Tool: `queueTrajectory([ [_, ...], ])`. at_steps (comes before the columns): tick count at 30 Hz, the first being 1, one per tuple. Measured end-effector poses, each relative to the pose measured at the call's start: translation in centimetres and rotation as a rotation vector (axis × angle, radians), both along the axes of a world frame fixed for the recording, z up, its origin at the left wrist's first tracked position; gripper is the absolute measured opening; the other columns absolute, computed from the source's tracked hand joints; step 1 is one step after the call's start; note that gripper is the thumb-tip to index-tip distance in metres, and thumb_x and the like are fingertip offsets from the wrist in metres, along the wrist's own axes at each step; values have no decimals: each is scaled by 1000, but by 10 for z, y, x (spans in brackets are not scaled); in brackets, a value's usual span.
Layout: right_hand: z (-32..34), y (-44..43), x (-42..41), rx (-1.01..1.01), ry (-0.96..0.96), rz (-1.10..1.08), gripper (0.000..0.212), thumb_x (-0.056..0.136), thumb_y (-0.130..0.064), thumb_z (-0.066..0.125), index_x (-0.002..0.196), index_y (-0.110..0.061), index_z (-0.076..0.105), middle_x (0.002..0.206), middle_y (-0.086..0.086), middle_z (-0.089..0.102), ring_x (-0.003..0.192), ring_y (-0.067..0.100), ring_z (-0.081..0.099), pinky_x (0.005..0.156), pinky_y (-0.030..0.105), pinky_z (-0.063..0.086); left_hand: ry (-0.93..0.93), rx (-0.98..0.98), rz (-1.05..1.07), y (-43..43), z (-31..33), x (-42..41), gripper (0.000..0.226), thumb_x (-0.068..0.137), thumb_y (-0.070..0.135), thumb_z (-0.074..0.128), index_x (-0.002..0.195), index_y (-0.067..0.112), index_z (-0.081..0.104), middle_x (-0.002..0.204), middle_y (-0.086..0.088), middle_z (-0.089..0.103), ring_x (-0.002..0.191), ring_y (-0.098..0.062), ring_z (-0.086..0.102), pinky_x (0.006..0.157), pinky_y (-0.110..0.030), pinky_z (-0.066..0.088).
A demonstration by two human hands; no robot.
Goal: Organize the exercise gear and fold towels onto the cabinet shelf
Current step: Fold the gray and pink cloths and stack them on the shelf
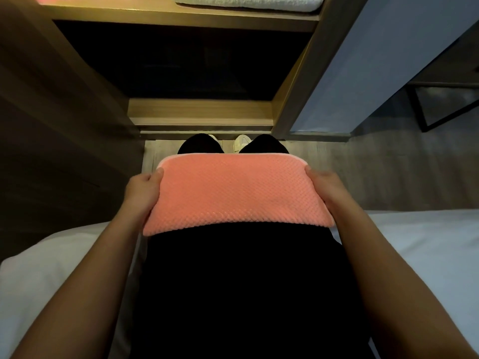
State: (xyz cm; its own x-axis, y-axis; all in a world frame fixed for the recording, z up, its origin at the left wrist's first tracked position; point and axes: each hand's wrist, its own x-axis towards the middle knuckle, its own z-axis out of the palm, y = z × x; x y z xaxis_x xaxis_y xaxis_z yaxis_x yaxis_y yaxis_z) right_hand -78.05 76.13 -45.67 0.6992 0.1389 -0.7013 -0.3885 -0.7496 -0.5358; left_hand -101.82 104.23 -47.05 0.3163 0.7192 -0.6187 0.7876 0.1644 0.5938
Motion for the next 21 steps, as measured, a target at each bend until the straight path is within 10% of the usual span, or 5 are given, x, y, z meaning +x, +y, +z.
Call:
queueTrajectory([
  [10, 9, -13, 1, 120, 197, -33, 46, 96, -48, 51, 118, -10, 62, 103, 9, 67, 91, 23, 62, 73, 36, 47, 1, -298, 54, -1, 12, -15, 42, 94, 59, 43, 110, 22, 55, 98, -2, 59, 87, -23, 55, 62, -34, 36],
  [21, 91, 24, 9, 369, -116, 107, 16, 95, -24, 54, 84, -13, 57, 80, 6, 59, 73, 19, 56, 63, 30, 44, -275, 139, -100, -5, 117, 28, 33, 98, 43, 47, 102, 14, 61, 101, -5, 61, 87, -22, 58, 66, -37, 44],
])
